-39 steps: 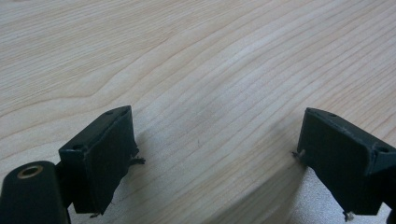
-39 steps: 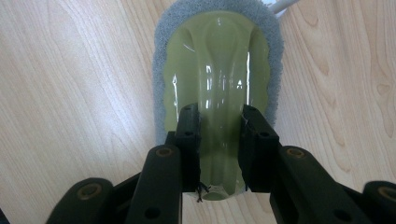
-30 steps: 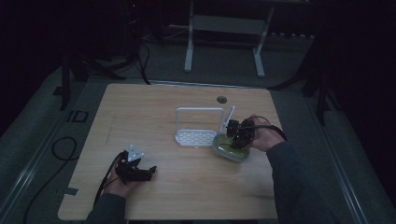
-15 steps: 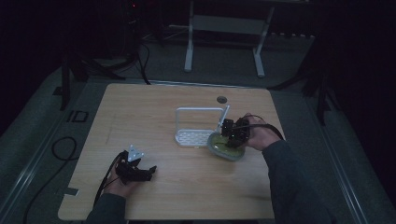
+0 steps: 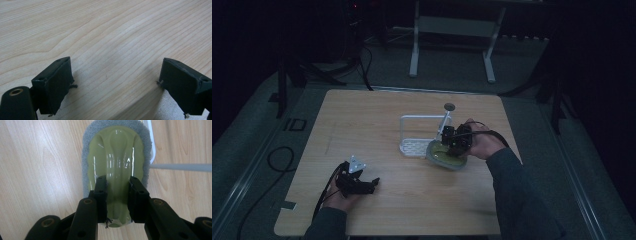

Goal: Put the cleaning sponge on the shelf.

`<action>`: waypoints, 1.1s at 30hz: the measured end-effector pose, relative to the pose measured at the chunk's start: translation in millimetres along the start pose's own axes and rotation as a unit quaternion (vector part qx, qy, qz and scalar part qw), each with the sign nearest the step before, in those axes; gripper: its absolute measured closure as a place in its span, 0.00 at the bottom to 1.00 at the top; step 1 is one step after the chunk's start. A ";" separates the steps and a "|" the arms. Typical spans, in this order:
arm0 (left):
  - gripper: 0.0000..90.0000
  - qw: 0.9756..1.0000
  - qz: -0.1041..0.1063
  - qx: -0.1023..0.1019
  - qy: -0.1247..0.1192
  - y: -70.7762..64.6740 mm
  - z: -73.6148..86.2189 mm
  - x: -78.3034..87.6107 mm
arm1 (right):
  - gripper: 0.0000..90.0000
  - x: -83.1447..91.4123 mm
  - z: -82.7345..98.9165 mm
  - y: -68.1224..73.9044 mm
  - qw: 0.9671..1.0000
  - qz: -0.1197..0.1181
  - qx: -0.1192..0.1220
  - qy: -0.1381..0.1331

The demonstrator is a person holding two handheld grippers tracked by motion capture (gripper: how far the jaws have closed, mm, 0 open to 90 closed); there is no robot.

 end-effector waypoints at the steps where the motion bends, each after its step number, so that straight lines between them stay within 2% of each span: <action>1: 0.13 1.000 0.000 0.000 0.000 0.0 0.0 -0.1 | 0.80 0.3 -1.3 0.4 1.000 0.000 0.002 -0.002; 12: 0.13 1.000 0.000 -0.001 0.000 0.1 0.0 -0.1 | 0.80 2.4 -12.5 4.8 1.000 0.000 0.012 -0.011; 33: 0.13 1.000 0.000 -0.001 0.000 0.1 0.0 0.0 | 0.80 3.6 -35.0 11.6 0.999 0.014 0.046 -0.014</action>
Point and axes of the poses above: each handheld gripper's, and its own axes: x roughly backward along the jaws, z roughly out of its underside, y roughly to its left, the point moved 3 cm from there along -x, roughly forward along the jaws, and after that the axes turned 12 degrees about -x, right-handed, at the moved point
